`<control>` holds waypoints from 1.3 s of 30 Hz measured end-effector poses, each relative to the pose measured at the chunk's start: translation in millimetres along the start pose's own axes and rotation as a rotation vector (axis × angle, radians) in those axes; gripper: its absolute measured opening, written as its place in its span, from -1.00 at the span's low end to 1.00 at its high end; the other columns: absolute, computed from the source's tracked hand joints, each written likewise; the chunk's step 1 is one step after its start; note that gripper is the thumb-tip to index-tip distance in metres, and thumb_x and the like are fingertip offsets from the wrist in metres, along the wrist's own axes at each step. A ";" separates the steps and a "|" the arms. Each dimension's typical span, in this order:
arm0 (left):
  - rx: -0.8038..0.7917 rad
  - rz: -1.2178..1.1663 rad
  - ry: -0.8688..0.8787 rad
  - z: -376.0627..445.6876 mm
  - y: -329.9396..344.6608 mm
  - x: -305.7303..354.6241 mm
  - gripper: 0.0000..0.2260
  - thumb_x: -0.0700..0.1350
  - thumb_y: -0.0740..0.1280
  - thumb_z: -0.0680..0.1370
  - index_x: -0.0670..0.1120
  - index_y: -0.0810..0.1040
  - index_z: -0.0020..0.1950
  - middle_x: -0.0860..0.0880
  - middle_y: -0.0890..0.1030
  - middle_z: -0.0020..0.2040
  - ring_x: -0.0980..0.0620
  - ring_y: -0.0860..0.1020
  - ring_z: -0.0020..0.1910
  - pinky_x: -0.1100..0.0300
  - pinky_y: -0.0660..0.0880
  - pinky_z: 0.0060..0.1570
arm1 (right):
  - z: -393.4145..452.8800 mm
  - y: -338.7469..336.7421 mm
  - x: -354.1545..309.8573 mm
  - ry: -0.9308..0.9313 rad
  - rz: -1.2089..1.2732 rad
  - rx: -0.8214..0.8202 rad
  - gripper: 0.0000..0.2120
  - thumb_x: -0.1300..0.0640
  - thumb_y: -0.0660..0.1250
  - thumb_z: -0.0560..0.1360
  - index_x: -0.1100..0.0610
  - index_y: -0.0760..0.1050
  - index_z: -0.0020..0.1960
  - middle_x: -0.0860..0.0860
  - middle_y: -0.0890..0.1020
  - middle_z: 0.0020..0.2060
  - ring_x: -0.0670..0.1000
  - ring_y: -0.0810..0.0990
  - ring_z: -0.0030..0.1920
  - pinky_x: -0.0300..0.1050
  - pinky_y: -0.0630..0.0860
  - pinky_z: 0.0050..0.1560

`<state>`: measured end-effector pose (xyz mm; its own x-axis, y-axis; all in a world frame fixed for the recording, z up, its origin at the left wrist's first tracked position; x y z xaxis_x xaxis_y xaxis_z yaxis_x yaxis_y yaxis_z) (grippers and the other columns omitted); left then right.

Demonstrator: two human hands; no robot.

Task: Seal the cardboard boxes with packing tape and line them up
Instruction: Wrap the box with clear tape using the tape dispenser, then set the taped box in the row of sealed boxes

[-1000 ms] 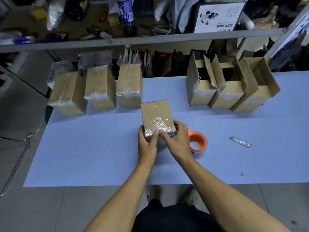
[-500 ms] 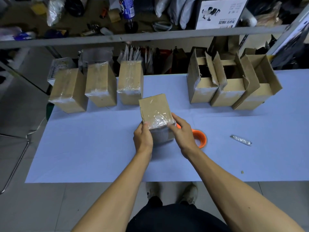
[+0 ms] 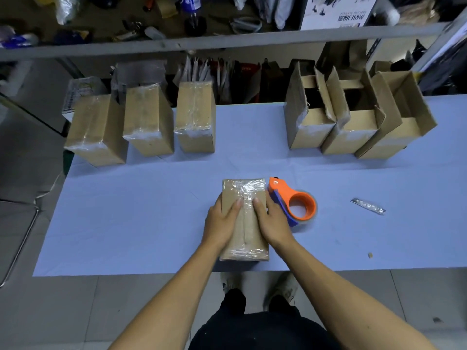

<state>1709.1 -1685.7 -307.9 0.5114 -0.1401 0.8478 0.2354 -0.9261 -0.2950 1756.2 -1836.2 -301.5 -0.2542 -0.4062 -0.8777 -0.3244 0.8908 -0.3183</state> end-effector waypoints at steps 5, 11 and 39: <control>-0.166 -0.228 -0.020 -13.7 3.3 -10.7 -0.56 0.06 0.37 0.53 0.18 0.41 0.40 0.19 0.62 0.21 0.15 0.60 0.16 0.09 0.53 0.20 | -17.8 12.3 20.7 0.084 0.169 -0.064 -0.51 -0.06 0.24 0.63 -0.13 0.23 0.53 -0.24 0.45 0.39 -0.23 0.43 0.36 -0.14 0.33 0.42; -0.135 -0.248 0.059 16.8 -4.0 8.7 -0.48 0.02 0.37 0.50 0.12 0.37 0.46 0.22 0.60 0.24 0.20 0.57 0.20 0.09 0.48 0.29 | 14.1 17.8 8.9 0.135 0.157 -0.010 -0.36 -0.26 0.18 0.58 -0.14 0.10 0.59 -0.18 0.28 0.52 -0.15 0.27 0.49 0.00 0.17 0.54; 0.082 0.090 0.183 293.5 5.2 148.8 -0.66 0.00 0.31 0.60 0.01 0.43 0.37 0.14 0.61 0.15 0.27 0.56 0.11 0.37 0.43 0.07 | 312.8 -16.5 -92.0 0.029 0.030 -0.057 -0.39 -0.22 0.19 0.58 -0.04 0.16 0.56 -0.10 0.56 0.30 -0.05 0.55 0.25 -0.06 0.45 0.30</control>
<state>2029.0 -1608.5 -312.6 0.3763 -0.2896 0.8801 0.2660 -0.8761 -0.4020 2069.9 -1749.8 -327.5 -0.2903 -0.3858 -0.8757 -0.3670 0.8900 -0.2705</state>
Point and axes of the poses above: each hand's wrist, its own z-axis towards the middle knuckle, its own y-axis out of the palm, x = y × z, the point moved 7 cm from there along z, towards the middle knuckle
